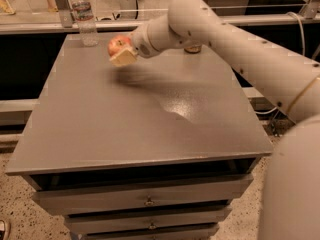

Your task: Move apple near water bottle

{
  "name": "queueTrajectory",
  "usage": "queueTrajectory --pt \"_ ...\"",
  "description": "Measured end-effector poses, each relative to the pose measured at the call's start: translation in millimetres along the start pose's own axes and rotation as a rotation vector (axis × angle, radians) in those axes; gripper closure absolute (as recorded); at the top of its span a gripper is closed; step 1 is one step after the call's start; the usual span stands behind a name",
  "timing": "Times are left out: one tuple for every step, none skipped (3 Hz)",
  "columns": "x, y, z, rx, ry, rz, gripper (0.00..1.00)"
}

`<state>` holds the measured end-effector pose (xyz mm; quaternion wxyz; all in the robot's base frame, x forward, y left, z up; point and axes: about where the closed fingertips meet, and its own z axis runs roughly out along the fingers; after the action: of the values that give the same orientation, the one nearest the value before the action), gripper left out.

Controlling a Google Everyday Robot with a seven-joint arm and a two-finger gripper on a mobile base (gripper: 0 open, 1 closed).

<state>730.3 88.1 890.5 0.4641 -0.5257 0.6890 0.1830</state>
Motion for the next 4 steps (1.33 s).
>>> queueTrajectory --pt "-10 -44 28 0.061 0.002 0.018 1.0" --pt "-4 -75 51 0.106 0.024 0.059 1.0" --pt "0 -89 72 0.119 0.02 0.1 1.0" --pt "-7 -89 95 0.095 -0.005 0.119 1.0"
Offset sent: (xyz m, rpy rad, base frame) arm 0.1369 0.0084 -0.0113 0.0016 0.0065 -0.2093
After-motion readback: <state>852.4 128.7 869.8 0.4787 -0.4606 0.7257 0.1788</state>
